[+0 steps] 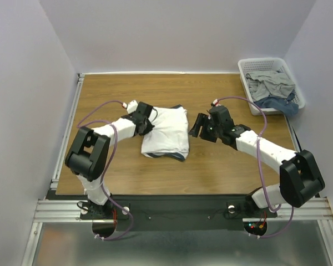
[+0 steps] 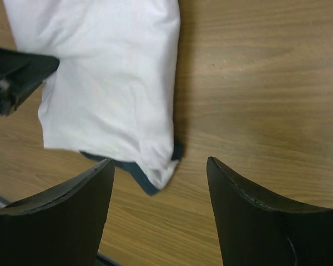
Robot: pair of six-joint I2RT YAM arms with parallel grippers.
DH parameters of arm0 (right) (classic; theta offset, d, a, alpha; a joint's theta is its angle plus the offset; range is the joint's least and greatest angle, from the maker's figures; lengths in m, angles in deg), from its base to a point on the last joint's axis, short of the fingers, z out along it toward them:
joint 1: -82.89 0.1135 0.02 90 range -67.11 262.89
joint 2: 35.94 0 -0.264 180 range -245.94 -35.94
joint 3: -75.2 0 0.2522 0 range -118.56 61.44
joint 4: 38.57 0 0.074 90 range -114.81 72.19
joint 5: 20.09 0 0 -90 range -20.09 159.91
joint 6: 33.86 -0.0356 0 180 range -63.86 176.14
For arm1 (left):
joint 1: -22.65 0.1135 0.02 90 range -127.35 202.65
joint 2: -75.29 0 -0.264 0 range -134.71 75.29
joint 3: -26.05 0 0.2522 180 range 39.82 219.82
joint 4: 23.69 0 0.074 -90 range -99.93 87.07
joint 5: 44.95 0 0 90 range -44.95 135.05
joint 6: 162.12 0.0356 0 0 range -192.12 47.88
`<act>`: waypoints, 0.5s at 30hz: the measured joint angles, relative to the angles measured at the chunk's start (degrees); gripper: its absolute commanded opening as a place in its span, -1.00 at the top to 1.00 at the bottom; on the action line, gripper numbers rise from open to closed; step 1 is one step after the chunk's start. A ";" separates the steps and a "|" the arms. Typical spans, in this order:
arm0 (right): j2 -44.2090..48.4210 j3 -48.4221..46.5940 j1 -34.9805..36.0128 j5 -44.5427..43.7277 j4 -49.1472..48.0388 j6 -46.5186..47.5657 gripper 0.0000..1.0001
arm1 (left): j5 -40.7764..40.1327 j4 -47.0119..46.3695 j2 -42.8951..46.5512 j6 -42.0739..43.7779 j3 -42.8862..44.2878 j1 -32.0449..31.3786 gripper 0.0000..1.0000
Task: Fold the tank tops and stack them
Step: Neatly place the folded tank top to the corner
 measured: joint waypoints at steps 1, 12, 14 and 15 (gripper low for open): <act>0.00 -1.18 0.00 0.44 0.09 0.35 -0.47 | -1.73 1.53 -2.71 3.56 3.74 1.92 1.00; 0.15 -5.07 0.00 3.34 2.27 3.23 -0.50 | -18.25 13.62 -25.51 28.72 38.29 13.46 1.00; 0.42 -5.07 0.00 3.39 2.89 3.80 -0.50 | -20.39 15.41 -29.75 32.41 44.83 15.26 1.00; 0.74 -5.07 0.00 3.41 3.15 4.17 -0.50 | -21.51 15.78 -32.68 34.82 49.05 16.57 1.00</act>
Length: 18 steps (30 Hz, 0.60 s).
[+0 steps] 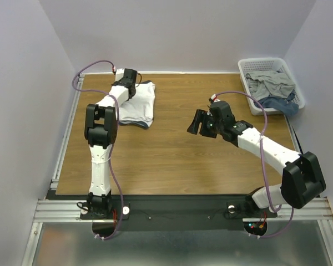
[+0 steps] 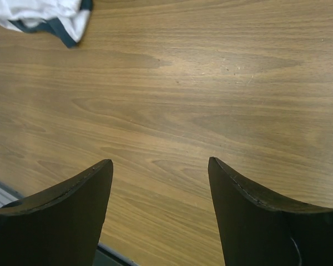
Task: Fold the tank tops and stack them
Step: Neatly place the folded tank top to the corner
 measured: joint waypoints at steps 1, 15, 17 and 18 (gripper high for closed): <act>0.11 0.00 0.00 0.00 0.13 0.17 -0.50 | -0.31 0.28 -2.01 1.29 2.45 1.01 1.00; 0.46 0.00 0.00 0.07 0.63 3.17 -0.50 | -12.26 -9.20 -12.48 28.26 14.19 8.55 1.00; 0.46 -0.02 0.00 0.11 0.63 3.45 -0.50 | -13.20 -12.17 -12.98 31.45 14.29 8.90 1.00; 0.33 -0.11 0.00 0.13 0.68 3.69 -0.50 | -13.62 -13.31 -13.31 32.79 14.58 9.11 1.00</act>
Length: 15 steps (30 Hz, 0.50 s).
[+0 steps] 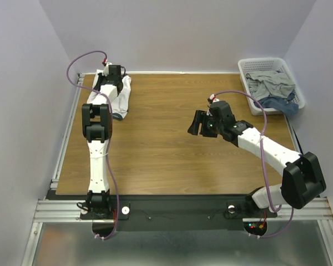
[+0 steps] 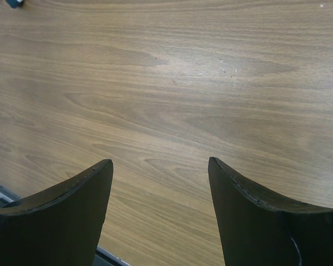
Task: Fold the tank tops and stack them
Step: Neatly place the folded tank top to the corner
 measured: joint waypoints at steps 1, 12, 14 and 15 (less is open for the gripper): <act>-0.11 -0.09 0.00 0.07 0.00 0.11 -0.50 | -0.17 -0.59 -0.22 0.72 0.31 0.17 1.00; -5.03 -2.71 0.00 0.20 -0.07 0.94 -0.50 | -0.02 -7.02 -4.96 5.14 3.80 5.88 0.36; -5.64 -2.71 0.00 0.20 0.09 0.96 -0.50 | -0.28 -7.65 -5.03 5.29 3.80 6.58 0.13; -5.84 -2.71 0.00 0.17 0.13 0.98 -0.50 | -0.42 -8.15 -5.03 5.29 3.80 6.73 -0.05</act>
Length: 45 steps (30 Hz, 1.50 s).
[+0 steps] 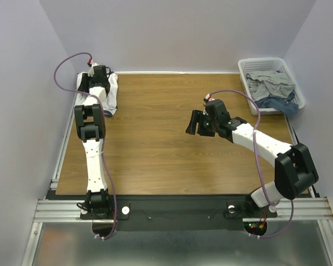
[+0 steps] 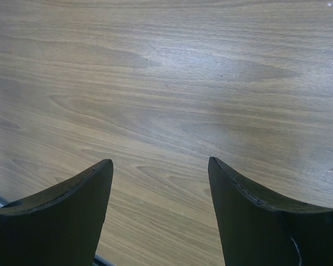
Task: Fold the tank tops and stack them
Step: Neatly place the folded tank top to the corner
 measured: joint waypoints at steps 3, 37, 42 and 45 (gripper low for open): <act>-0.04 0.00 0.00 0.00 -0.04 0.00 -0.50 | -0.07 -1.53 0.00 -0.55 0.11 -0.02 -0.27; 10.38 0.02 -0.02 -8.48 -0.35 -0.59 -1.00 | 22.01 8.31 60.00 -42.27 -47.80 -40.26 -0.96; 17.07 2.49 -0.02 -11.43 -0.39 -1.20 -1.00 | 24.70 9.88 73.79 -45.46 -58.77 -50.16 -0.96; 18.64 3.48 -0.02 -13.05 -0.26 -1.95 -1.00 | 25.57 9.79 80.13 -46.38 -61.16 -50.75 -0.96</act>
